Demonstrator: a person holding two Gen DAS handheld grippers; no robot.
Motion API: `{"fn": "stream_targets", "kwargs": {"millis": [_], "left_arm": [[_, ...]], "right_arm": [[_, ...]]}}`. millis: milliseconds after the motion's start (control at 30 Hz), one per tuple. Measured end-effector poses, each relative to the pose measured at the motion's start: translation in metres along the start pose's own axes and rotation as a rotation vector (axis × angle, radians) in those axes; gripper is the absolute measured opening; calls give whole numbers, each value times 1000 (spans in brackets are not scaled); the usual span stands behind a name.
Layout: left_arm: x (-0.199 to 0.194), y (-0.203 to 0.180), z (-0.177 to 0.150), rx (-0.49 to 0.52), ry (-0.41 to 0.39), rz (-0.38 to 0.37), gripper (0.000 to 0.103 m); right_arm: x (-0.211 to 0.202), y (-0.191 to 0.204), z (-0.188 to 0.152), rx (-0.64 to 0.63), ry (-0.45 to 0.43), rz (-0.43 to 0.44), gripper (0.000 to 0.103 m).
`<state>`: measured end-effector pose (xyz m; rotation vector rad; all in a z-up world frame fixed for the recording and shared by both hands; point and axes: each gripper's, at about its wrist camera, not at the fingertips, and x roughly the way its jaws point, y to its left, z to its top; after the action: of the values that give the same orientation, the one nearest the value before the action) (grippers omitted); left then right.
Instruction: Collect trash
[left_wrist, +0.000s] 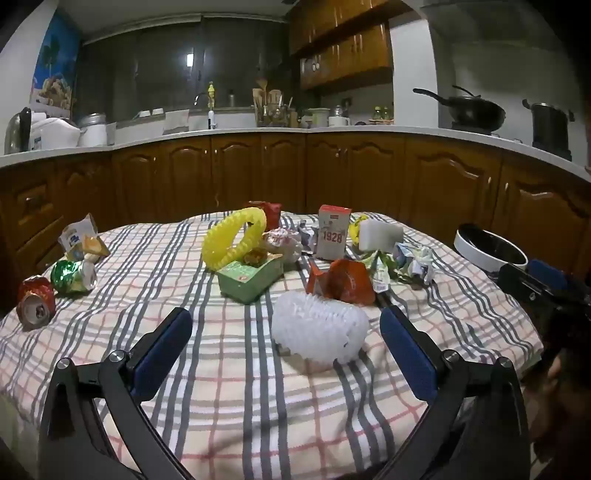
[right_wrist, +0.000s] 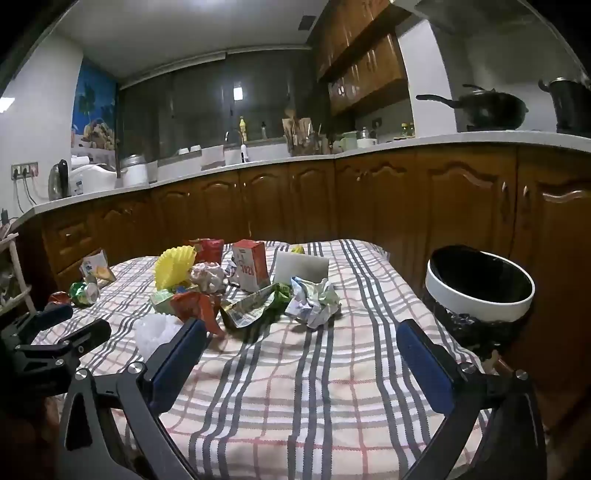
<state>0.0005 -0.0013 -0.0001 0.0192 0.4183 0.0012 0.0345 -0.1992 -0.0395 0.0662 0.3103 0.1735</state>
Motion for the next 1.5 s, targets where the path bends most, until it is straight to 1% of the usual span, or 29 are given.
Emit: {"fn": "stream_targets", "kwargs": {"millis": [67, 100, 167, 200, 267, 467, 1500], "left_arm": [[1, -4, 1, 10, 8, 6, 103], [1, -3, 1, -9, 16, 2, 103], [1, -9, 2, 1, 9, 6, 103], [-4, -2, -2, -20, -13, 1, 103], [-6, 2, -3, -26, -22, -1, 103], [-5, 6, 2, -27, -5, 2, 103], [1, 4, 1, -23, 11, 1, 103]], "right_arm": [[0, 1, -1, -1, 4, 2, 103], [1, 1, -1, -1, 6, 4, 103], [1, 1, -1, 2, 11, 12, 103], [-3, 0, 0, 4, 9, 15, 103], [-2, 1, 2, 0, 8, 17, 103], [-6, 4, -1, 0, 5, 19, 103], [-2, 5, -2, 3, 10, 27, 103]]}}
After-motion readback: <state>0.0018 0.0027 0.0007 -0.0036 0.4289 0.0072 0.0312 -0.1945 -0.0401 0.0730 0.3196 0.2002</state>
